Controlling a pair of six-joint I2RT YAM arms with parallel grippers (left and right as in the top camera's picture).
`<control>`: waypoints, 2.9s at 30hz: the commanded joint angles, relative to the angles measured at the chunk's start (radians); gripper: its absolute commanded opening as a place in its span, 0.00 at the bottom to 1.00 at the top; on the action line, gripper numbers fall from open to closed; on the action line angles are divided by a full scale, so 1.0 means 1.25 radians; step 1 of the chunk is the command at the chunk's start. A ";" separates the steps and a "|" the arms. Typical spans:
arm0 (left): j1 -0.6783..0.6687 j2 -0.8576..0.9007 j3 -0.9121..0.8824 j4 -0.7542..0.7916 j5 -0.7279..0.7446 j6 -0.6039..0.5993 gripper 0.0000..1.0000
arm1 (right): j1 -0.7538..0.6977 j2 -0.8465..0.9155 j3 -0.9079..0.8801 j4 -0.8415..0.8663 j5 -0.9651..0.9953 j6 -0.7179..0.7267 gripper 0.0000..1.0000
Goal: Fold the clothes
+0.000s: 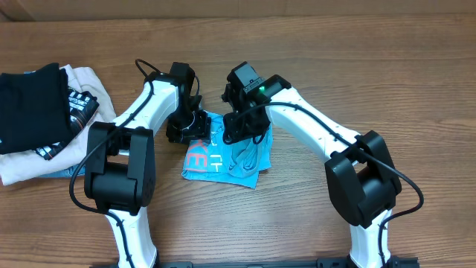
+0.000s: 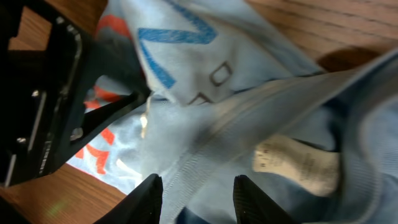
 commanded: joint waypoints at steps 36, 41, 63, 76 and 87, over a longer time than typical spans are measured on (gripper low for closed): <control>0.000 0.020 -0.036 -0.008 -0.091 -0.012 0.67 | -0.087 -0.037 0.071 -0.167 0.056 0.010 0.04; 0.000 0.020 -0.036 -0.008 -0.092 -0.012 0.67 | -0.147 -0.042 0.057 -0.284 0.059 0.010 0.04; 0.000 0.020 -0.036 -0.008 -0.092 -0.011 0.67 | -0.132 -0.042 0.046 -0.320 -0.073 -0.053 0.46; 0.000 0.020 -0.036 -0.008 -0.092 -0.011 0.67 | -0.107 -0.035 -0.055 -0.213 -0.104 -0.053 0.28; 0.000 0.020 -0.036 -0.007 -0.092 -0.012 0.67 | -0.107 -0.035 -0.058 -0.207 -0.125 -0.053 0.13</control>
